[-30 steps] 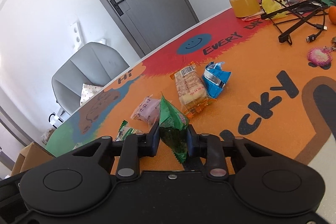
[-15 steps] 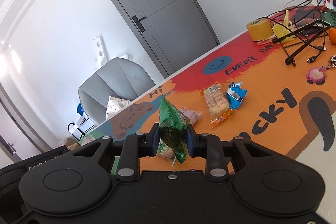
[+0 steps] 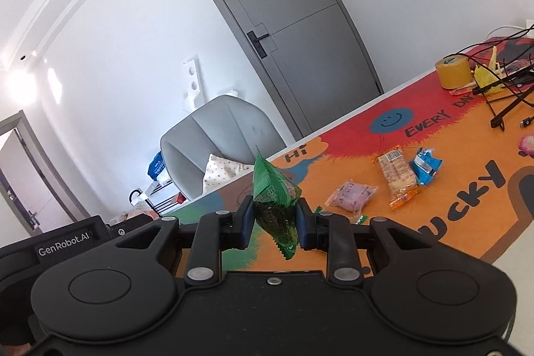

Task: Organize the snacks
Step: 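Carry both packets over the box and open both grippers inside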

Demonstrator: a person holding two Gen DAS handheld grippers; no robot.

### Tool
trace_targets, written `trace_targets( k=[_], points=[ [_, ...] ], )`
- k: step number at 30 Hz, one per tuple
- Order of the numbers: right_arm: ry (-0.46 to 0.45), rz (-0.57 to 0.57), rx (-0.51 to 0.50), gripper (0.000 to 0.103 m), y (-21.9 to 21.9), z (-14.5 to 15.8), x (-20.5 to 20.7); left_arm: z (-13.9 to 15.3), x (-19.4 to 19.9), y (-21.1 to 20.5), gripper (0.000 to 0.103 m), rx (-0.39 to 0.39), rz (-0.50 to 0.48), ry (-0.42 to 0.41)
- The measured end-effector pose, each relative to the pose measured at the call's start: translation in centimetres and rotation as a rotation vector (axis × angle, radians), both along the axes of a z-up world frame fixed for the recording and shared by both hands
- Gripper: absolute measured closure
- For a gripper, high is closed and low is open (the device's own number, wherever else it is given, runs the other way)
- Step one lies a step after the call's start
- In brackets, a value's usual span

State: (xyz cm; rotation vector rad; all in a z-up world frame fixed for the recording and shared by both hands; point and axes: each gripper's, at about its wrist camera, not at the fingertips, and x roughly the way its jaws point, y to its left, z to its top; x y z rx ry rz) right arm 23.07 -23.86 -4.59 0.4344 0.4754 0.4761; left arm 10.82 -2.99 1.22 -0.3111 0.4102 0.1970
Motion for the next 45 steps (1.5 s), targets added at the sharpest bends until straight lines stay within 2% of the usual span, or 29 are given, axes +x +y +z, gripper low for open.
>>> trace_targets(
  k=[9, 15, 26, 45],
  points=[
    [-0.054, 0.061, -0.003, 0.076, 3.0, 2.0, -1.4, 1.5, -2.6, 3.3, 0.058, -0.013, 0.065, -0.048],
    [-0.069, 0.111, -0.009, 0.076, 5.6, 2.5, -1.8, 1.6, -3.6, 6.2, 0.058, -0.026, 0.120, -0.051],
    [-0.085, 0.183, -0.025, 0.076, 9.6, 3.0, -2.2, 0.1, -3.5, 10.3, 0.058, -0.058, 0.195, -0.008],
    [-0.064, 0.222, -0.037, 0.076, 12.8, 2.6, -1.4, -3.6, -1.8, 12.9, 0.058, -0.088, 0.239, 0.090]
  ],
)
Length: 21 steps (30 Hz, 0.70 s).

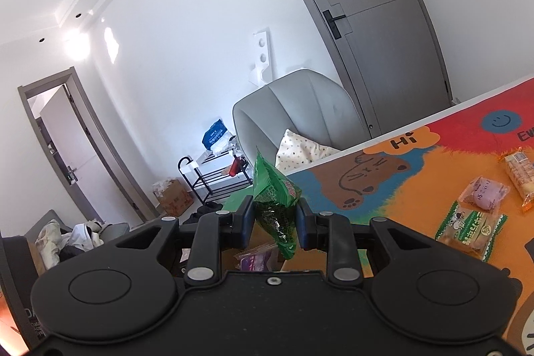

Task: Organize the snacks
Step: 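Carry both packets over the box and open both grippers inside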

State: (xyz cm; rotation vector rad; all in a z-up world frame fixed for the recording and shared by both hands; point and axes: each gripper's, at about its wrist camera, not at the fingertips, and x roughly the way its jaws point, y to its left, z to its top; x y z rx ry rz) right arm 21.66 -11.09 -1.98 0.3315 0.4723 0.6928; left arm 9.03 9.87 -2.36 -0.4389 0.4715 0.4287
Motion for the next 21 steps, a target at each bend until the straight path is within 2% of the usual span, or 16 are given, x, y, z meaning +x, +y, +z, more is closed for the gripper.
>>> trace_targets(
  k=[12, 21],
  points=[
    [0.025, 0.047, -0.014, 0.076, 2.8, -0.4, 0.7, 1.1, -1.3, 1.9, 0.055, -0.003, 0.024, -0.040],
    [0.047, 0.116, -0.046, 0.076, 5.6, -0.5, -1.0, 1.7, -3.4, 4.2, 0.053, -0.019, 0.078, -0.059]
  ],
)
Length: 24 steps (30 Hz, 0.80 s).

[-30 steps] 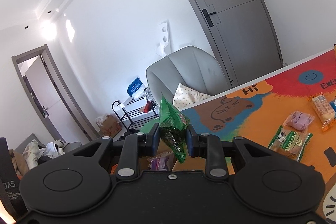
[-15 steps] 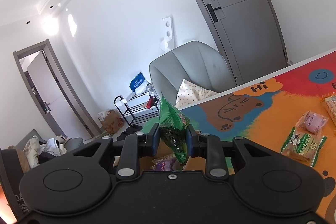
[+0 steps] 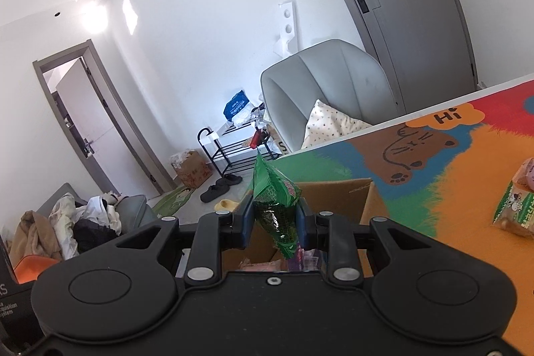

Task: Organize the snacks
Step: 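Carry both packets over the box and open both grippers inside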

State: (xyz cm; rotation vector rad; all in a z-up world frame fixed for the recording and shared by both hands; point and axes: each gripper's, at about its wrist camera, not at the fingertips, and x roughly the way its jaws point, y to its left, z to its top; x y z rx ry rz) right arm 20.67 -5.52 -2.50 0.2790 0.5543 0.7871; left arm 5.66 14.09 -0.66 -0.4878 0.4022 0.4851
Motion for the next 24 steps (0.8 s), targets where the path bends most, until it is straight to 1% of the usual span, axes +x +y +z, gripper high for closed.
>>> trace_targets(
  k=[1, 8, 9, 10, 11, 12, 13, 16, 22, 24],
  points=[
    [0.005, 0.009, -0.006, 0.076, 0.2, 0.0, -0.3, 0.1, -0.2, 0.1, 0.051, 0.000, 0.006, 0.001],
    [0.024, 0.051, -0.019, 0.076, 0.6, -0.3, -1.6, 0.4, -0.7, -0.2, 0.044, 0.002, 0.009, 0.030],
    [0.028, 0.057, -0.021, 0.075, 0.5, -0.3, -1.6, 0.4, -0.7, -0.3, 0.040, 0.006, 0.011, 0.030],
    [0.031, 0.066, -0.023, 0.072, 0.5, -0.3, -1.6, 0.6, -0.8, -0.4, 0.036, 0.011, 0.014, 0.029],
    [0.035, 0.072, -0.024, 0.071, 0.5, -0.2, -1.6, 0.8, -0.8, -0.5, 0.034, 0.018, 0.019, 0.028],
    [0.038, 0.068, -0.021, 0.069, 0.2, -0.2, -1.6, 0.9, -0.8, -0.7, 0.031, 0.024, 0.020, 0.027],
    [0.043, 0.060, -0.014, 0.063, 0.0, -0.1, -1.7, 1.0, -0.8, -0.9, 0.029, 0.030, 0.018, 0.026],
    [0.045, 0.031, -0.004, 0.057, -1.0, -0.1, -1.6, 1.2, -0.7, -1.6, 0.024, 0.045, 0.003, 0.028],
    [0.045, -0.049, -0.002, 0.043, -3.6, -0.2, -1.2, 1.0, 0.1, -3.4, 0.018, 0.058, -0.026, 0.037],
    [0.045, -0.075, 0.000, 0.041, -4.5, -0.2, -1.1, 0.9, 0.3, -4.1, 0.017, 0.058, -0.045, 0.040]
  ],
)
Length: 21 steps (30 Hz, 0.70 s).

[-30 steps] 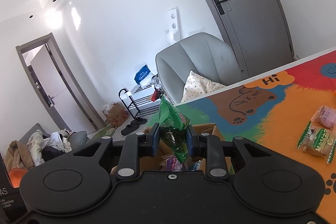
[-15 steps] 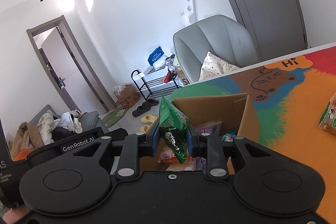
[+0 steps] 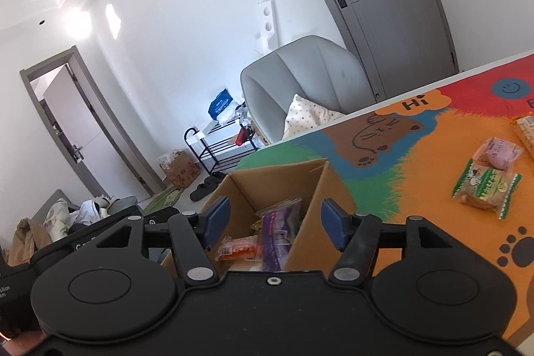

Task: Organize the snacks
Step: 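Carry both packets over the box and open both grippers inside, then move both open grippers back toward the remaining snacks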

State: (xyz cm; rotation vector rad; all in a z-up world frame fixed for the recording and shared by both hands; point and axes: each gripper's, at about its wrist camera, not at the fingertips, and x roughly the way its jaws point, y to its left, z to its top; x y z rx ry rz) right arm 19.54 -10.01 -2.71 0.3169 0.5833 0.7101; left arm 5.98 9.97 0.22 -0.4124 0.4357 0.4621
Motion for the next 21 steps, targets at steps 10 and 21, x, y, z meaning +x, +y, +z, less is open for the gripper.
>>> trace_targets(
  k=[10, 21],
  points=[
    [-0.007, -0.117, 0.022, 0.035, -5.0, -0.2, 0.9, 0.2, 1.4, -4.5, 0.015, 0.024, -0.112, -0.008],
    [0.017, -0.230, 0.049, 0.030, -10.2, -1.6, 2.4, -0.2, 3.5, -8.8, 0.015, 0.042, -0.206, 0.006]
  ],
)
